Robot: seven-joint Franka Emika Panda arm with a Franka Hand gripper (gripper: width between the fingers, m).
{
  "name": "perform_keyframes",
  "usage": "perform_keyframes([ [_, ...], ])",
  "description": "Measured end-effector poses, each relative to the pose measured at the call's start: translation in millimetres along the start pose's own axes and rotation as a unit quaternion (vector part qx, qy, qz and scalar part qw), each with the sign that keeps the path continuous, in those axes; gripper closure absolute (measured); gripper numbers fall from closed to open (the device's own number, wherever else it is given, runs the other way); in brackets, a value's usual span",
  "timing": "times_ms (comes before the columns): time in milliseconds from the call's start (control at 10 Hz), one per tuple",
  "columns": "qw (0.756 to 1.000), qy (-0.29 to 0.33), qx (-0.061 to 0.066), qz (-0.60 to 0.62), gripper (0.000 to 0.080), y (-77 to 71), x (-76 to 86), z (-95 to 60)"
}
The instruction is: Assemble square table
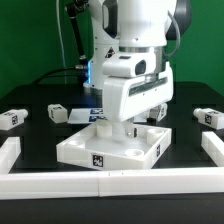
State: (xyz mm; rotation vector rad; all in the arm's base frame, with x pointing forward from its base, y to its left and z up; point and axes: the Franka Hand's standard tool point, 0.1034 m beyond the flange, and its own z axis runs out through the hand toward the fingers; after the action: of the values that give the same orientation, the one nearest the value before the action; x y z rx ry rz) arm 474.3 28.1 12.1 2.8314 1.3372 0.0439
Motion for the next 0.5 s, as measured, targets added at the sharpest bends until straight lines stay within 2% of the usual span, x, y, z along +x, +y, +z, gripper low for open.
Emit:
perform_keyframes([
  [300, 1.000, -0.002, 0.003, 0.003, 0.0150, -2.8, -1.1, 4.5],
  [400, 1.000, -0.002, 0.003, 0.004, 0.0238, -2.9, -1.3, 4.8],
  [500, 1.000, -0.002, 0.004, 0.003, 0.0238, -3.0, -1.4, 5.0],
])
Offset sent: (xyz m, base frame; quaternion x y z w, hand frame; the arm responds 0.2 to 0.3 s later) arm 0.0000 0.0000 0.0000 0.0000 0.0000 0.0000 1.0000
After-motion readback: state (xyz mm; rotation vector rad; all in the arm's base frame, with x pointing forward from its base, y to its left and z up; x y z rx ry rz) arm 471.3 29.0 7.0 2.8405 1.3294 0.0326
